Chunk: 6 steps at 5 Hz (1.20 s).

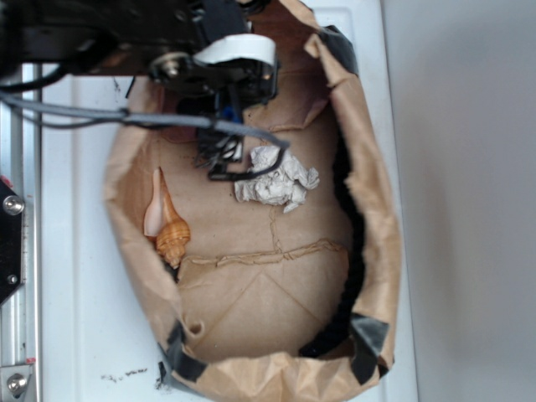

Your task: Grab the green animal.

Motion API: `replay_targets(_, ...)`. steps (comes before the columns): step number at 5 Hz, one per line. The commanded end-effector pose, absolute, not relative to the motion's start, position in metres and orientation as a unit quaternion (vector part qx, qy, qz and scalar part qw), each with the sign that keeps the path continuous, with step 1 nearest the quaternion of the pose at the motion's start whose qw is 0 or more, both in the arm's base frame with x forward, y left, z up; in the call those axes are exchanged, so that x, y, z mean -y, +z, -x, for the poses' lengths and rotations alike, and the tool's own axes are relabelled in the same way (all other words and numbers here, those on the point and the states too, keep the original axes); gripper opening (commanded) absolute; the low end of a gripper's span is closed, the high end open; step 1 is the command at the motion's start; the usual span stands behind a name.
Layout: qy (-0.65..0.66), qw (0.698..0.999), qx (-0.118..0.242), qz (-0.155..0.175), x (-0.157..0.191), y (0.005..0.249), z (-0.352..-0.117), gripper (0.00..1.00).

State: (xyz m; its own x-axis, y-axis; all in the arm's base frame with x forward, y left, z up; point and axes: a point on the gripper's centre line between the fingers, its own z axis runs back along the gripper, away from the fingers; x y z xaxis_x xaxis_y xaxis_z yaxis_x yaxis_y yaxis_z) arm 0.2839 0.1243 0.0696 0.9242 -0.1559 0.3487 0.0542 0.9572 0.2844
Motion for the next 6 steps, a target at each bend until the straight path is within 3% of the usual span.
replay_targets(1,-0.06,0.952,0.231,-0.19,-0.128,0.066,-0.308,1.0)
replay_targets(3,-0.114,0.957,0.207,-0.166,-0.105,0.034,-0.304,1.0)
replay_targets(4,-0.11,0.957,0.216,-0.158,-0.103,0.04,-0.299,0.0)
replay_targets(6,-0.106,0.958,0.225,-0.14,-0.104,0.053,-0.292,0.0)
